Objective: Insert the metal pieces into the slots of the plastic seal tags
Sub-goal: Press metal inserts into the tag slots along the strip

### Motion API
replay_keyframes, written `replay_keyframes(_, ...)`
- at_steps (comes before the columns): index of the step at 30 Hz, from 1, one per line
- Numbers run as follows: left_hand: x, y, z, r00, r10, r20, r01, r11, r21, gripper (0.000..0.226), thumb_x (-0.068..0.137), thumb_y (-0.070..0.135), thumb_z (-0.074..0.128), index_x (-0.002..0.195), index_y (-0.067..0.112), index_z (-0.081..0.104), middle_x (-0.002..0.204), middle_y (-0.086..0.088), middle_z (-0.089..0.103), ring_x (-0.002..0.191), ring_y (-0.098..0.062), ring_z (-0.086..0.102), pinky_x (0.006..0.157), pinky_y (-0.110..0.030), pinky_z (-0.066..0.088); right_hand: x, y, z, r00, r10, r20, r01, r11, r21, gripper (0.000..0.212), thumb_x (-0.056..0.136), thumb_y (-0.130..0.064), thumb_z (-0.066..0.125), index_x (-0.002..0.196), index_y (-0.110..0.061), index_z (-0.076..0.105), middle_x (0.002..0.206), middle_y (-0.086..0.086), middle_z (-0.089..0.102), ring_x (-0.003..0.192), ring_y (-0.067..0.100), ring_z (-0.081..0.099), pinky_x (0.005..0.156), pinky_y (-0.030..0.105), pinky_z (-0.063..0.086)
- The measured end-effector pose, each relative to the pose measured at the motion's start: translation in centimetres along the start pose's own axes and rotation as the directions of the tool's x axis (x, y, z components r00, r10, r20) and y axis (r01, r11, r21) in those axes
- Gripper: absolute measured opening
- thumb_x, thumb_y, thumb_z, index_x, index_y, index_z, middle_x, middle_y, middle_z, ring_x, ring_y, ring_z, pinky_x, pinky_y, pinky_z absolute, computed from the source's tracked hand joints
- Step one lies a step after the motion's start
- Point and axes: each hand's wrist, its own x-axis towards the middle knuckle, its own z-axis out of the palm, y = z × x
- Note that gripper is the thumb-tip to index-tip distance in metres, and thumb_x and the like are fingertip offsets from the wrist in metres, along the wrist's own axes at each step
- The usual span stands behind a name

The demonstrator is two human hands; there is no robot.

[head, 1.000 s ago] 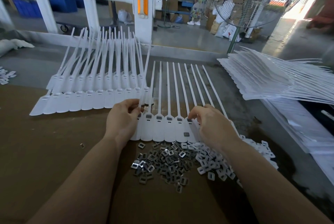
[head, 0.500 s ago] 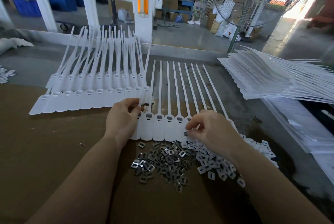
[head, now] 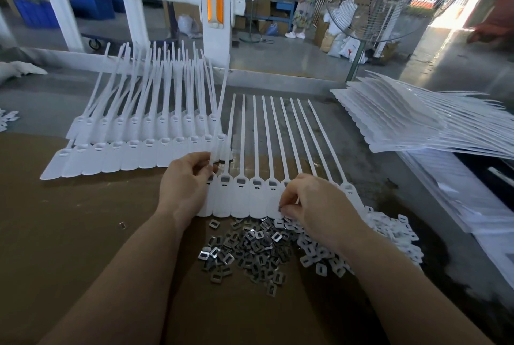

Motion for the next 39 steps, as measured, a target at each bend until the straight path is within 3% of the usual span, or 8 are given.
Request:
replay_keyframes(6,0.0,-0.1,0.0,1.0,-0.001,0.004,0.001,1.0,-0.008,0.029,0.094,0.01,0.053,0.122,0.012,0.06,0.092,0.005,0.068,0.091,-0.015,0.063,0.075,-0.022,0.046,-0.2,-0.2,-0.2,1.0,0.005,0.016,-0.005,1.0,-0.007,0.009,0.085,-0.029,0.065,0.087,-0.021,0.069,0.091,-0.006,0.061,0.087,0.01,0.055,0.085,0.027,0.046)
replay_keyframes(13,0.1,-0.1,0.0,1.0,-0.003,0.003,0.003,1.0,-0.012,0.03,0.095,0.01,0.053,0.125,0.011,0.059,0.1,0.001,0.069,0.095,-0.015,0.062,0.078,-0.022,0.043,-0.7,-0.3,-0.2,1.0,0.0,0.009,0.0,1.0,-0.018,0.011,0.081,-0.032,0.069,0.088,-0.023,0.071,0.088,-0.011,0.057,0.086,0.007,0.052,0.078,0.019,0.038)
replay_keyframes(17,0.1,-0.1,0.0,1.0,0.001,0.002,-0.001,1.0,-0.006,0.03,0.095,0.01,0.053,0.124,0.012,0.059,0.096,0.003,0.068,0.092,-0.015,0.062,0.07,-0.016,0.042,-0.8,-0.4,0.1,1.0,0.011,-0.013,-0.011,0.999,-0.034,0.008,0.083,-0.029,0.068,0.088,-0.023,0.07,0.094,-0.009,0.062,0.089,0.008,0.054,0.08,0.018,0.037)
replay_keyframes(23,-0.1,0.1,-0.1,1.0,0.008,-0.006,-0.008,1.0,0.002,0.029,0.094,0.01,0.053,0.123,0.012,0.06,0.098,0.003,0.067,0.092,-0.013,0.06,0.079,-0.021,0.04,-1.1,-0.3,0.6,0.997,-0.025,-0.072,0.02,0.997,-0.073,0.013,0.091,-0.027,0.056,0.093,-0.022,0.067,0.098,-0.008,0.061,0.095,0.008,0.053,0.083,0.018,0.034)
replay_keyframes(26,-0.1,0.0,-0.1,1.0,0.015,-0.015,-0.015,1.0,0.016,0.029,0.094,0.01,0.054,0.122,0.013,0.061,0.092,0.009,0.064,0.084,-0.006,0.057,0.072,-0.015,0.039,-1.2,0.2,0.8,0.991,0.002,-0.134,-0.006,0.999,-0.032,0.013,0.092,-0.023,0.052,0.091,-0.019,0.064,0.092,-0.007,0.061,0.087,0.008,0.053,0.079,0.018,0.04)
replay_keyframes(30,0.0,0.1,-0.1,1.0,0.008,-0.007,-0.008,1.0,0.012,0.031,0.094,0.009,0.054,0.124,0.012,0.06,0.098,0.005,0.066,0.088,-0.008,0.058,0.083,-0.02,0.04,-1.0,1.1,0.2,0.973,0.115,-0.202,-0.105,0.993,0.061,0.011,0.091,-0.016,0.055,0.085,-0.015,0.065,0.077,-0.003,0.067,0.067,0.01,0.058,0.067,0.024,0.05)
replay_keyframes(33,0.1,0.0,0.0,1.0,0.007,-0.007,-0.007,1.0,0.011,0.031,0.094,0.009,0.054,0.124,0.011,0.06,0.099,0.003,0.068,0.09,-0.009,0.059,0.081,-0.018,0.041,-0.9,1.8,-0.4,0.956,0.17,-0.24,-0.154,0.984,0.084,0.011,0.088,-0.013,0.059,0.085,-0.012,0.07,0.08,0.001,0.07,0.071,0.014,0.062,0.073,0.027,0.053)
replay_keyframes(39,0.0,0.0,0.0,1.0,0.024,-0.003,-0.024,0.999,0.033,0.029,0.094,0.009,0.054,0.122,0.012,0.061,0.087,0.009,0.063,0.086,-0.009,0.058,0.067,-0.01,0.037,-0.7,2.2,-0.7,0.95,0.198,-0.24,-0.175,0.978,0.115,0.01,0.085,-0.011,0.064,0.083,-0.013,0.074,0.079,0.0,0.072,0.07,0.011,0.064,0.072,0.021,0.052)
